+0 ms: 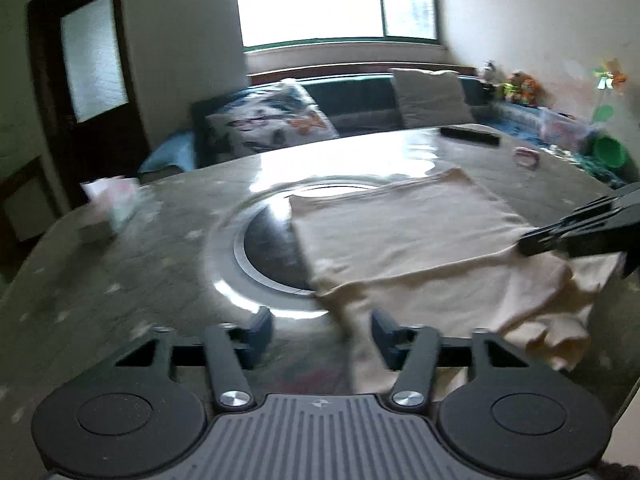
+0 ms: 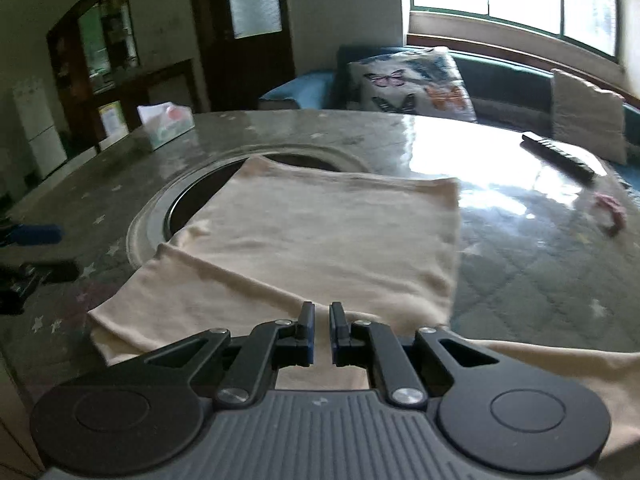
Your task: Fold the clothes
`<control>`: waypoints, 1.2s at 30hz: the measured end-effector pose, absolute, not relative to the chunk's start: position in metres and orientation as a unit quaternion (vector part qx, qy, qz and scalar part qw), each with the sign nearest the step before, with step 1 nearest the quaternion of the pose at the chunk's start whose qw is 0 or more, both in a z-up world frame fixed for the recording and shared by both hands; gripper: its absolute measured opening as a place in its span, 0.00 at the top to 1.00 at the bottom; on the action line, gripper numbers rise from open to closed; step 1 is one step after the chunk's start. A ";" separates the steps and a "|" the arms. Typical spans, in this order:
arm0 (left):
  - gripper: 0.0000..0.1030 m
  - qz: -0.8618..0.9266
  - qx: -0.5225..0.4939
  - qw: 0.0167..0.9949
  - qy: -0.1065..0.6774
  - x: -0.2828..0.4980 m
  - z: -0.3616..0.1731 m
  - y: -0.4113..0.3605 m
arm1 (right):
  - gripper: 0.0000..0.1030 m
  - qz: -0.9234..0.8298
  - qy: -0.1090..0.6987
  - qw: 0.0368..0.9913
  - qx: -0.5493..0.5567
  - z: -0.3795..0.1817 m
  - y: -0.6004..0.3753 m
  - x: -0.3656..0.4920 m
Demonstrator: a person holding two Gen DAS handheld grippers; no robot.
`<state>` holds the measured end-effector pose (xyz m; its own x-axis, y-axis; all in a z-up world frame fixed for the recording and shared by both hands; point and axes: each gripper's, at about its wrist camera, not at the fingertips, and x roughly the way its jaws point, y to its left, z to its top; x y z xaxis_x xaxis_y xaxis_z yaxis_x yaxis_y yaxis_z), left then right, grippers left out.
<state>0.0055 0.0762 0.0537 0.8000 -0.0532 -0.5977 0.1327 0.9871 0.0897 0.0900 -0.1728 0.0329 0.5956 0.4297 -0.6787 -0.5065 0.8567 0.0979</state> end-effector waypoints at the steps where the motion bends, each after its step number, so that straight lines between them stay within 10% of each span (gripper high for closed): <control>1: 0.58 -0.059 0.061 0.945 0.316 0.014 0.051 0.071 | 0.92 0.262 0.367 0.891 -0.053 0.030 -0.172 0.093; 8: 0.71 -0.088 0.065 0.935 0.338 0.052 0.029 0.051 | 0.91 0.246 0.385 0.888 -0.060 0.016 -0.183 0.102; 36: 0.60 -0.114 0.103 0.930 0.334 0.055 0.029 0.003 | 0.60 0.268 0.331 0.905 -0.015 0.038 -0.242 0.035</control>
<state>0.0549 0.0027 0.0287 0.7516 -0.1430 -0.6440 0.2809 0.9526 0.1164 0.0355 -0.2415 0.0384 0.6369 0.4756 -0.6067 -0.4958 0.8554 0.1501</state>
